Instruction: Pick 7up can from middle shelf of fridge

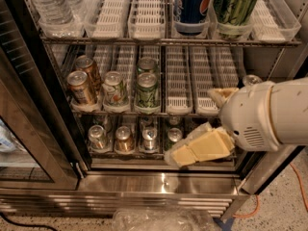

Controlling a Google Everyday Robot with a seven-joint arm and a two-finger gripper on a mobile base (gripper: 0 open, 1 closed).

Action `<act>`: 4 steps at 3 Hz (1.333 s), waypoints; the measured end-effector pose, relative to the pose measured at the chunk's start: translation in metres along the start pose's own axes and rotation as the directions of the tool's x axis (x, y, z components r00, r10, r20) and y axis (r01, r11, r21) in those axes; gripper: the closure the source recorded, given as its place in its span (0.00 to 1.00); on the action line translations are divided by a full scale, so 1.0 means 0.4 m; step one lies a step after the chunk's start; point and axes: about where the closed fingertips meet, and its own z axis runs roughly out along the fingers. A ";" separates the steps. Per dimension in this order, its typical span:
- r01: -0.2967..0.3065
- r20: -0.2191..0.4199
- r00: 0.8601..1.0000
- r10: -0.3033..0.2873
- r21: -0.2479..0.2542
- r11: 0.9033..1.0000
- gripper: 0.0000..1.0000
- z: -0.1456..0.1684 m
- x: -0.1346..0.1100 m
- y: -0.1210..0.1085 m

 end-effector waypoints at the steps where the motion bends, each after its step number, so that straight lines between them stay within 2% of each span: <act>1: 0.001 0.002 1.000 -0.001 0.003 1.000 0.00 -0.003 -0.003 -0.002; 2: 0.019 0.015 1.000 -0.020 0.056 0.998 0.00 0.025 0.003 -0.004; 3: 0.042 0.041 0.998 -0.047 0.125 0.991 0.00 0.103 0.047 0.048; 4: -0.007 0.141 0.990 -0.020 0.190 0.982 0.00 0.175 0.060 0.027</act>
Offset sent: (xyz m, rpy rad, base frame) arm 0.0194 0.0138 -0.0323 -0.0446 -0.1737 -0.1137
